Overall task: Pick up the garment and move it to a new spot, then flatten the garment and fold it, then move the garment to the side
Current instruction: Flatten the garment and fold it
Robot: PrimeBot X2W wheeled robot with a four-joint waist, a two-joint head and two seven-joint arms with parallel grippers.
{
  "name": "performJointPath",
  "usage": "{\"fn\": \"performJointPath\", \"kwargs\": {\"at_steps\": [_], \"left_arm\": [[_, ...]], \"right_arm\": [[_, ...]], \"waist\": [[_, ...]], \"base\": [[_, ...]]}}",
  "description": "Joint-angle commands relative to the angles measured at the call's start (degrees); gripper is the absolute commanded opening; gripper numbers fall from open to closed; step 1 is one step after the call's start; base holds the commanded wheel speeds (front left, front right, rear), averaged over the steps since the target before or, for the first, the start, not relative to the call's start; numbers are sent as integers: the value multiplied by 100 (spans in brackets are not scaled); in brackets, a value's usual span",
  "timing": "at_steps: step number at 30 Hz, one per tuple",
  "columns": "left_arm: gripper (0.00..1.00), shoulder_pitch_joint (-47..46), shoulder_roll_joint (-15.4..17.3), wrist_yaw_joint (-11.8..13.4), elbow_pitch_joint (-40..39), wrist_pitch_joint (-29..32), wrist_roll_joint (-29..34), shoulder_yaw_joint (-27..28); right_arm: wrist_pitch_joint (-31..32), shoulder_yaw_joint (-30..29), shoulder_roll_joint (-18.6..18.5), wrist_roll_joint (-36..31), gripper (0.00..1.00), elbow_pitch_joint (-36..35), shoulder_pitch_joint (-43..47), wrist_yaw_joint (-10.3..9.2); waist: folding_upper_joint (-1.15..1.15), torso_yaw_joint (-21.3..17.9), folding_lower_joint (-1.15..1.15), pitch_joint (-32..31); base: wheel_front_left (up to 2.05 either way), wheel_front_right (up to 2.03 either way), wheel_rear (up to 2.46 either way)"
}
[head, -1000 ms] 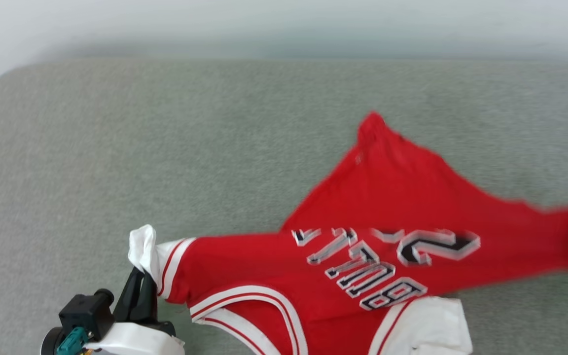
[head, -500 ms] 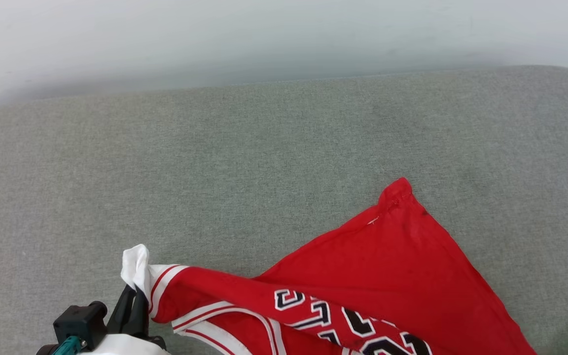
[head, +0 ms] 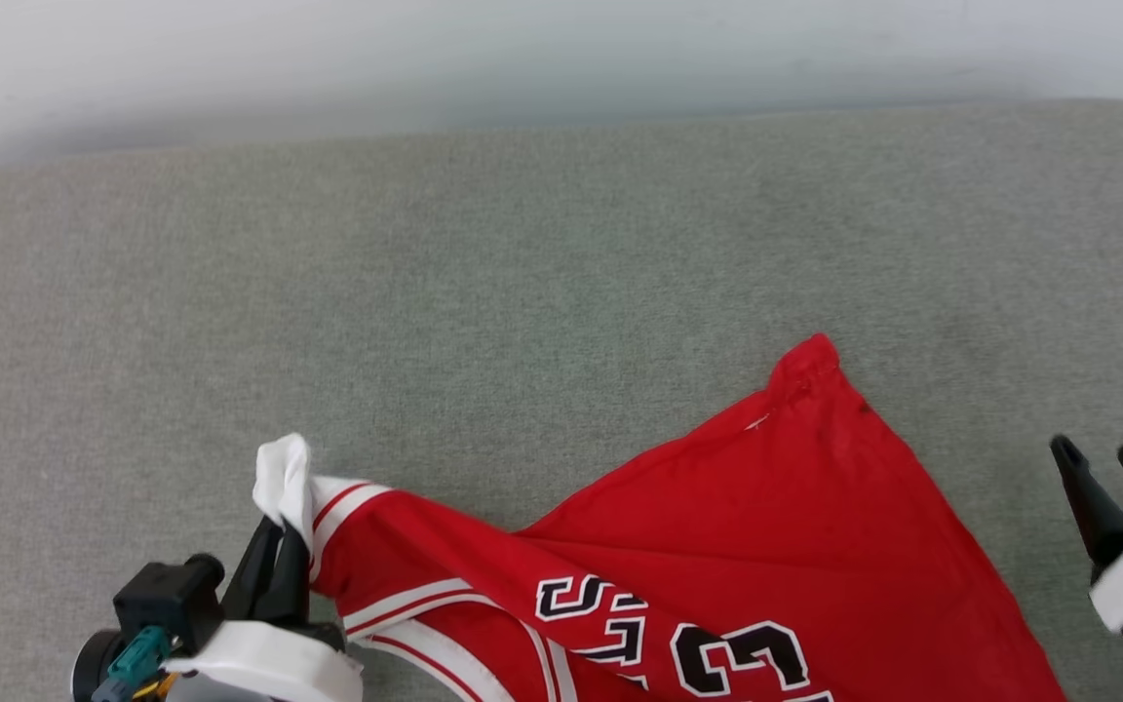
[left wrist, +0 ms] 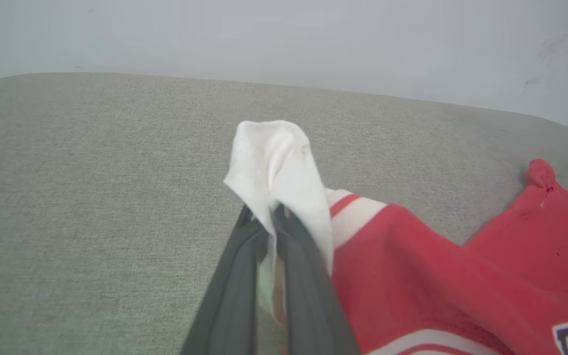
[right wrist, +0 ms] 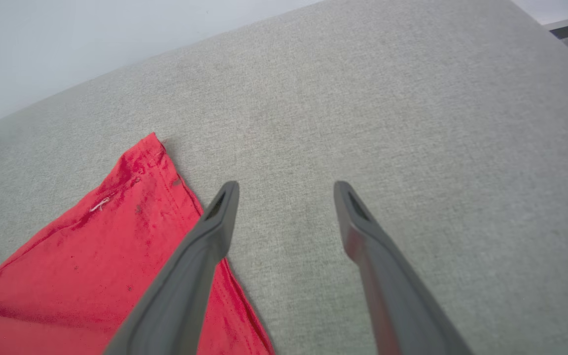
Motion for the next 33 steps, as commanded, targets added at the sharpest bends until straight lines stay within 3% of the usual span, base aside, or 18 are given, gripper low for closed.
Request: {"fn": "performJointPath", "kwargs": {"at_steps": [1, 4, 8, 15, 25, 26, 27, 28, 33], "left_arm": [[0, -155, 0, -1, -70, -24, 52, -27], [0, -305, -27, 0, -166, -32, 114, -97], [0, -506, -89, -26, -275, -59, 176, -194], [0, -845, -186, -86, -336, -146, 250, -347], [0, -1106, -336, -150, -222, -250, 267, -515], [0, -1111, -340, -152, -206, -249, 261, -517], [0, -1113, -343, -155, -187, -257, 257, -521], [0, -1109, -341, -156, -174, -256, 248, -519], [0, -1151, -277, -146, -98, -208, 197, -469]], "right_arm": [[21, 178, -159, 128, 100, 126, -290, -4], [459, 557, -474, 331, 100, 253, -809, -3], [1691, 1036, -894, 535, 100, 240, -1547, -3], [3692, 1582, -928, 482, 100, 286, -2516, -3], [4363, 2416, -732, 418, 100, 1080, -2660, -3], [4384, 2491, -715, 434, 72, 1153, -2609, -3], [4354, 2569, -698, 446, 25, 1200, -2582, -2], [4330, 2636, -683, 473, 0, 1234, -2561, -2], [3999, 2762, -839, 534, 0, 1217, -2737, -3]], "waist": [[0, 106, 0, 158], [0, 194, 0, 357], [0, 327, 0, 634], [0, 584, 0, 1014], [0, 808, 0, 1296], [0, 814, 0, 1301], [0, 817, 0, 1299], [0, 817, 0, 1287], [0, 782, 0, 1172]], "base": [[0, 0, 0], [0, 0, 0], [0, 0, 0], [0, 0, 0], [0, 0, 0], [0, 0, 0], [0, 0, 0], [0, 0, 0], [0, 0, 0]]}}
